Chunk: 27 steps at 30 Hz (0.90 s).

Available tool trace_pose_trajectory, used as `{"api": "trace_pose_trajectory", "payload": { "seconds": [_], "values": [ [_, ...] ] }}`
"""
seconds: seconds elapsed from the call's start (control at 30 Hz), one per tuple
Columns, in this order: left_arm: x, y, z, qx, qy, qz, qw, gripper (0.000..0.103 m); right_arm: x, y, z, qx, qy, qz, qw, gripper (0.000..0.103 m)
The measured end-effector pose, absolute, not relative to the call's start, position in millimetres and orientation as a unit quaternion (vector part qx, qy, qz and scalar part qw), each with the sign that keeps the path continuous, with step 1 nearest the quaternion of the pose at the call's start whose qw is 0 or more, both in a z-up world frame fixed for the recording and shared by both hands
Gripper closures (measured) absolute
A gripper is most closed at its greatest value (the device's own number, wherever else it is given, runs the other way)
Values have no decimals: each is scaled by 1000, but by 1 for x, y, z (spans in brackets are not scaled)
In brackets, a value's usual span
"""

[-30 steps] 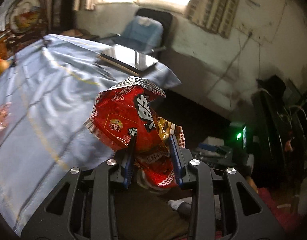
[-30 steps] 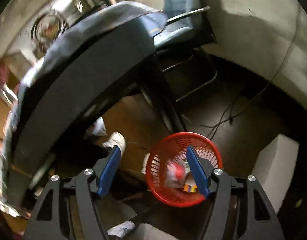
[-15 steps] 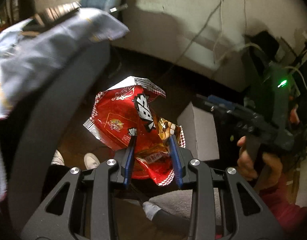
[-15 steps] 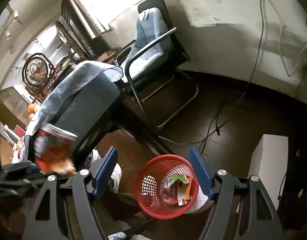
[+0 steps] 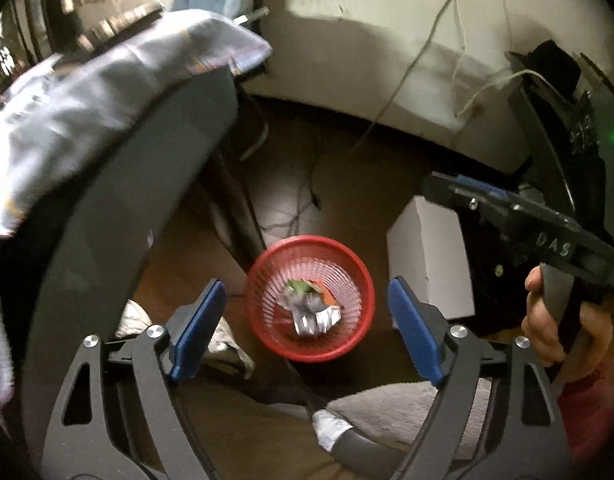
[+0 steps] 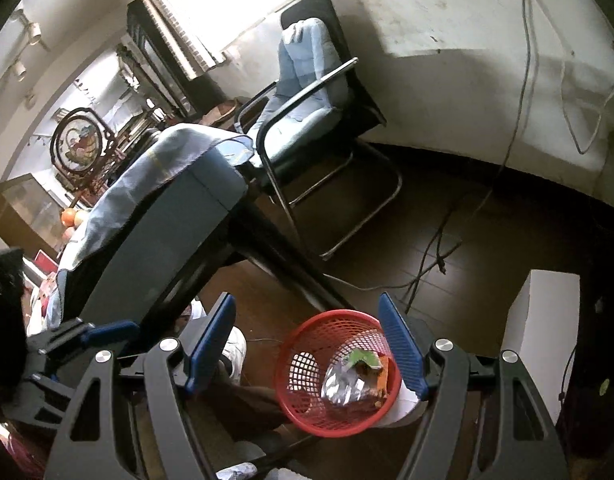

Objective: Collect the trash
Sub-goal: 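Bring both empty tools back over the table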

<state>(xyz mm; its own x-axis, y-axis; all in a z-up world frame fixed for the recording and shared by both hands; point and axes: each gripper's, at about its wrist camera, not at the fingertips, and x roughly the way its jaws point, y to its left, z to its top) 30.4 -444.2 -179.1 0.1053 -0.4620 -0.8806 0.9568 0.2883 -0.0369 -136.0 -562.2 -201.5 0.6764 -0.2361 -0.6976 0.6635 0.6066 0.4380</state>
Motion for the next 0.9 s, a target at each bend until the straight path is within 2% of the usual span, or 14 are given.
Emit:
{"api": "trace_pose_trajectory", "payload": {
  "seconds": [0.27,0.67,0.9],
  "values": [
    [39,-402,-134,252,383,-498,736,10,-124,-541,-170,322,289,-246,867,30],
    [70,-315,-75,178,350,-446,804,8,-102,-488,-110,249,270,-206,907,30],
    [110,-224,-44,136,324,-370,860,7,-86,-452,-86,210,269,-179,923,21]
  ]
}}
